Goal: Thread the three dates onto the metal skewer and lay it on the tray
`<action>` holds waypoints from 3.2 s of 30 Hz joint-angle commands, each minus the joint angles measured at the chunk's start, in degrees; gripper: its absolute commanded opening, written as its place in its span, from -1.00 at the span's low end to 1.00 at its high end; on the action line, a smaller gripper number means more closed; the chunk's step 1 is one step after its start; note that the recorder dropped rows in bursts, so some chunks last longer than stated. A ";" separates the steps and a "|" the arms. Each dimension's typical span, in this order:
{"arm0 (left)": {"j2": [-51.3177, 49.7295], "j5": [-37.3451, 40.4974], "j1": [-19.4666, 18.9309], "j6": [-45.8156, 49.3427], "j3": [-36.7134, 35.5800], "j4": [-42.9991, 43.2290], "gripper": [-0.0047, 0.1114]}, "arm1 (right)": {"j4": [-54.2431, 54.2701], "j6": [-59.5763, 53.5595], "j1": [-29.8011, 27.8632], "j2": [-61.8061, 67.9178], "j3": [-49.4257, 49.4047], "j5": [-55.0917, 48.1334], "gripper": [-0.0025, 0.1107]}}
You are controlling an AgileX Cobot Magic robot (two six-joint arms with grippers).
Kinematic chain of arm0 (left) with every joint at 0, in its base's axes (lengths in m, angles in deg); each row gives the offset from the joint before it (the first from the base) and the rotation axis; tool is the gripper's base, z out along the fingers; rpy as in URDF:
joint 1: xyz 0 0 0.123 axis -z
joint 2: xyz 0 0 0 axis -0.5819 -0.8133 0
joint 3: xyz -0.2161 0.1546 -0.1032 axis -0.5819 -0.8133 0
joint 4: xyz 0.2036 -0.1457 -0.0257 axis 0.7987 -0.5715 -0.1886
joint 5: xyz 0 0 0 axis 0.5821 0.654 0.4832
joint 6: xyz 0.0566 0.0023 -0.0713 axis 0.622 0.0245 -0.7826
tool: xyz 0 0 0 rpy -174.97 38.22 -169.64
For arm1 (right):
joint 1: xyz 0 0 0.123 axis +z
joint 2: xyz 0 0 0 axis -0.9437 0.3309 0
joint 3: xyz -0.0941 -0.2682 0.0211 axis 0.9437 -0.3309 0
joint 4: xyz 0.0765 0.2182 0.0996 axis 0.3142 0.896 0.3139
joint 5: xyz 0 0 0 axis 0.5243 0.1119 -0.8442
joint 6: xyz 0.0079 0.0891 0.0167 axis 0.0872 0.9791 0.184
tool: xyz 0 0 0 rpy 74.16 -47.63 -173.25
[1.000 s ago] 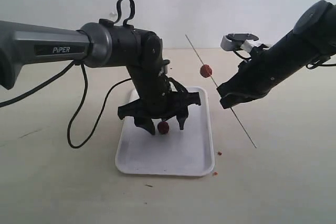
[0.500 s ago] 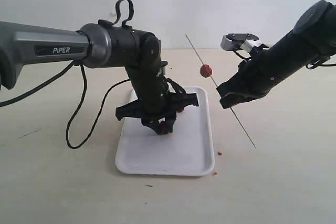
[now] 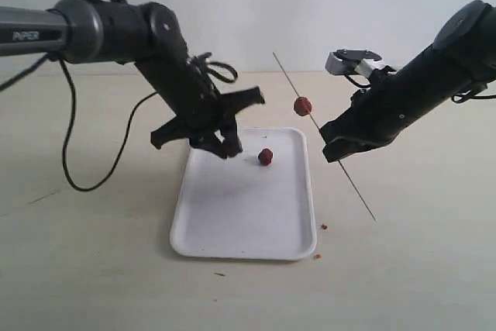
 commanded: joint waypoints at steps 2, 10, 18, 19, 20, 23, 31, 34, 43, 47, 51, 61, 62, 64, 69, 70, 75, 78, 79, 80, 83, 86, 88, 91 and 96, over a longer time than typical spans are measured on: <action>2.26 -4.36 -6.92 10.89 -0.16 -17.82 -0.47 | 2.17 -0.20 -0.21 -0.11 -0.22 -4.17 -0.96; 2.30 -9.94 -10.23 22.28 -0.16 -30.17 -0.47 | 12.20 -9.49 0.12 -0.11 -2.45 -15.07 -0.96; 2.30 -12.09 -10.23 25.68 -0.16 -33.34 -0.47 | 11.93 -9.69 3.84 1.54 -2.45 -15.04 -0.96; 2.30 -12.09 -10.23 25.92 -0.16 -33.34 -0.47 | 12.04 -9.69 3.82 1.83 -2.45 -14.65 -0.96; 2.30 -12.09 -10.23 26.19 -0.16 -33.34 -0.47 | 12.05 -9.69 3.82 2.23 -2.45 -13.85 -0.96; 2.30 -12.09 -10.09 28.72 -0.16 -33.34 -0.47 | 12.16 -9.69 3.82 2.59 -2.45 -12.86 -0.96; 2.30 -10.83 -9.74 30.62 -0.16 -32.48 -0.47 | 13.64 -10.98 3.82 2.61 -2.45 -12.45 -0.96; 2.30 -9.97 -9.74 30.73 -0.16 -31.56 -0.47 | 14.88 -11.14 3.82 2.61 -2.45 -12.33 -0.96; 2.30 -8.99 -8.38 30.89 -0.16 -31.68 -0.47 | 14.87 -11.14 3.82 2.73 -2.45 -10.07 -0.96; 2.30 -9.09 -7.30 30.89 -0.16 -31.63 -0.47 | 14.87 -11.03 3.82 2.73 -2.45 -9.64 -0.96; 2.30 -7.88 -6.90 31.27 -0.16 -31.47 -0.47 | 16.95 -11.03 3.82 2.73 -2.45 -7.57 -0.96; 2.18 -9.53 -1.76 32.13 -0.16 -28.58 -0.47 | 30.14 -18.19 3.82 2.73 -2.31 -3.77 -0.96; 2.18 -9.73 -1.60 32.13 -0.16 -28.58 -0.47 | 30.14 -18.19 3.82 2.73 -2.31 -3.33 -0.96; 2.18 -9.87 -1.35 32.13 -0.16 -28.58 -0.47 | 30.48 -18.19 3.82 2.73 -2.31 -2.17 -0.96; 2.18 -9.90 -1.10 32.13 -0.16 -28.58 -0.47 | 32.47 -19.08 3.82 2.73 -2.31 -0.85 -0.96; 2.18 -9.90 -1.10 32.13 -0.16 -28.58 -0.47 | 33.47 -20.12 3.82 2.73 -2.31 -0.85 -0.96; 2.18 -9.44 -1.10 32.26 -0.16 -28.58 -0.47 | 33.86 -20.24 3.82 2.73 -2.31 -0.85 -0.96; 2.18 -9.23 -1.10 32.26 -0.16 -28.58 -0.31 | 33.86 -20.24 3.82 2.73 -2.31 -1.07 -0.96; 2.18 -9.09 -1.10 32.26 -0.16 -28.58 -0.21 | 33.75 -20.24 3.82 2.73 -2.31 -1.18 -0.96; 2.18 -8.94 -1.10 32.26 -0.16 -28.58 -0.09 | 33.50 -20.24 3.82 2.73 -2.31 -1.16 -0.96; 2.18 -8.94 -1.10 32.35 -0.16 -28.54 0.27 | 32.60 -20.13 3.82 2.73 -2.31 -1.16 -0.96; 2.18 -8.94 -1.10 32.35 -0.16 -28.54 0.39 | 31.45 -20.13 3.67 2.73 -2.31 -1.00 -0.96; 2.18 -8.94 -1.10 32.35 -0.16 -28.13 0.39 | 29.43 -19.88 3.67 2.60 -2.31 0.02 -0.96; 2.18 -8.37 -1.10 32.35 -0.16 -25.84 0.39 | 26.29 -18.32 2.36 1.97 -2.31 1.04 -0.96; 2.18 -6.34 -1.10 32.35 -0.16 -19.52 0.39 | 19.16 -11.72 -2.10 0.53 -2.31 1.15 -0.96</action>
